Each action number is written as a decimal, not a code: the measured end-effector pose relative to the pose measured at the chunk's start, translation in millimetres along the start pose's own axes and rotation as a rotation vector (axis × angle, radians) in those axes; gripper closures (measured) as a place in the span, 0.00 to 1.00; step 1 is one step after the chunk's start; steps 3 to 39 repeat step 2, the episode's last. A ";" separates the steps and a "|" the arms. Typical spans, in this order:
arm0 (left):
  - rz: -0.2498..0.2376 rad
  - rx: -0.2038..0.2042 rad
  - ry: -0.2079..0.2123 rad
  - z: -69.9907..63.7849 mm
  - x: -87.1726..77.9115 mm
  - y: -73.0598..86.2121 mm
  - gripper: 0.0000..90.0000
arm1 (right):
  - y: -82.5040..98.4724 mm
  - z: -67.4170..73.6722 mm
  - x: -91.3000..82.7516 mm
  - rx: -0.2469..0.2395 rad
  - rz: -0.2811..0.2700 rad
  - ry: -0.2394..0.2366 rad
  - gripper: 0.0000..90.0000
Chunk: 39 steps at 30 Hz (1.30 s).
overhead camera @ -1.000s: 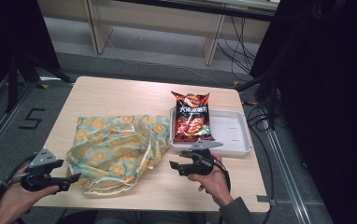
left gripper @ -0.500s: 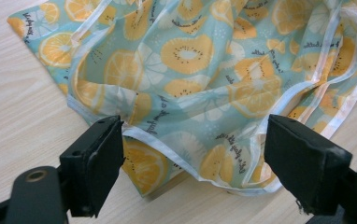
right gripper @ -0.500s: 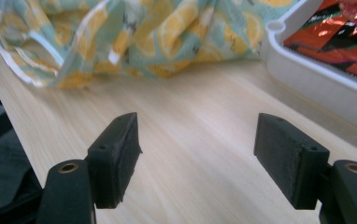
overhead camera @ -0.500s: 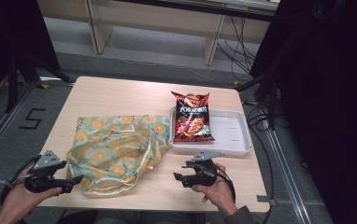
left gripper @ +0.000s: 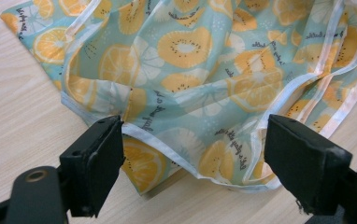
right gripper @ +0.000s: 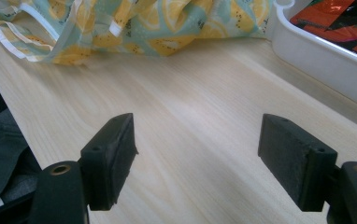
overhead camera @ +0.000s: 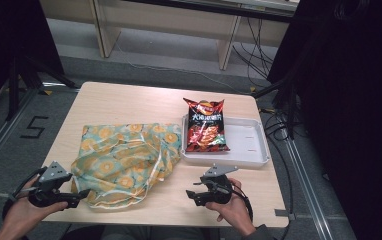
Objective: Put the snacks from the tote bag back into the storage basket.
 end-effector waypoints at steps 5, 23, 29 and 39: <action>-0.005 -0.011 0.006 -0.3 1.1 0.4 0.22 | -0.2 -0.2 -0.2 -0.009 0.005 -0.004 0.32; -0.005 -0.011 0.006 -0.3 1.1 0.4 0.22 | -0.2 -0.2 -0.2 -0.009 0.005 -0.004 0.32; -0.005 -0.011 0.006 -0.3 1.1 0.4 0.22 | -0.2 -0.2 -0.2 -0.009 0.005 -0.004 0.32; -0.005 -0.011 0.006 -0.3 1.1 0.4 0.22 | -0.2 -0.2 -0.2 -0.009 0.005 -0.004 0.32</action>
Point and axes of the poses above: each handheld gripper's, and its own axes: x roughly forward along the jaws, y roughly out of its underside, z roughly to its left, the point moved 2 cm from there along x, roughly forward along the jaws, and after that the axes turned 2 degrees about y, right-handed, at the moved point
